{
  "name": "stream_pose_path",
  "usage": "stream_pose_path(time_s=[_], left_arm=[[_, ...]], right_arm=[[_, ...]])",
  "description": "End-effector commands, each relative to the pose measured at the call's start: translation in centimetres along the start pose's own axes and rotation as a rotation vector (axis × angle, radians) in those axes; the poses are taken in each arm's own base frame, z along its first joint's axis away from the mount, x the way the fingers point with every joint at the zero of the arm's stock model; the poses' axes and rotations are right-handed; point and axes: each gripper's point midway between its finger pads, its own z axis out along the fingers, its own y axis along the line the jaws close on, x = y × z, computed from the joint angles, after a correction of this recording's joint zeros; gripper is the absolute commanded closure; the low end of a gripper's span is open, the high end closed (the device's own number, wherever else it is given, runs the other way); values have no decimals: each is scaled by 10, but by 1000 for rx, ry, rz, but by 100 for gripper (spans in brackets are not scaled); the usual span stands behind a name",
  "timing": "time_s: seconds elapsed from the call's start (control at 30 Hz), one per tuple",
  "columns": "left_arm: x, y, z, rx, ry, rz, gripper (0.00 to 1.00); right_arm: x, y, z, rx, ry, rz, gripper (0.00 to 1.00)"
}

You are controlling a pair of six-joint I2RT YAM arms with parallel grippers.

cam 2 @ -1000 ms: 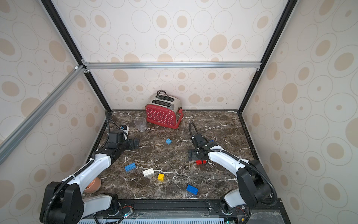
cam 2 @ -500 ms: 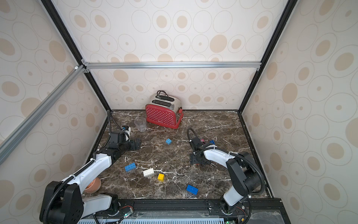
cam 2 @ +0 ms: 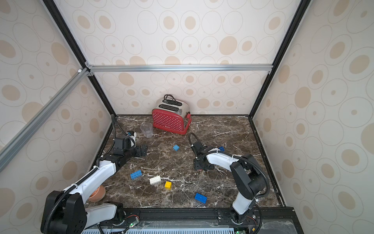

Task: Assemble a carrot with lego
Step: Adjust the lego brick at the center of the board, then pick up the lego brick from the center of the board.

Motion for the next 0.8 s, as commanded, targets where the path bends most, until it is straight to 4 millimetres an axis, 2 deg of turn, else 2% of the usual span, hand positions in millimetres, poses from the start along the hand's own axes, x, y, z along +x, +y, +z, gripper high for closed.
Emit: stream_pose_path(time_s=[0.0,0.1,0.17,0.43,0.53,0.63,0.77], left_arm=[[-19,-7,-9,19,-35,-7,1],[-21,-8,-12,21,-30,-2,1],[-22,-9,-15,23,-29,0,1],[-21,-22,-21,84,-2,-9,1],[-15,-30,-19,108,18,-6,1],[-11,-40,-19,124,30,23,1],[-7,-55,-18,154,55,60,1]], right_arm=[[1,3,-8,-7,20,-1,12],[-9,1,-19,-8,-5,-7,6],[-17,-8,-26,8,-19,-4,6],[-73,-83,-35,23,-93,104,14],[-94,-106,-33,6,-112,140,18],[-114,-121,-28,6,-119,131,21],[-129,-133,-17,27,-85,91,24]])
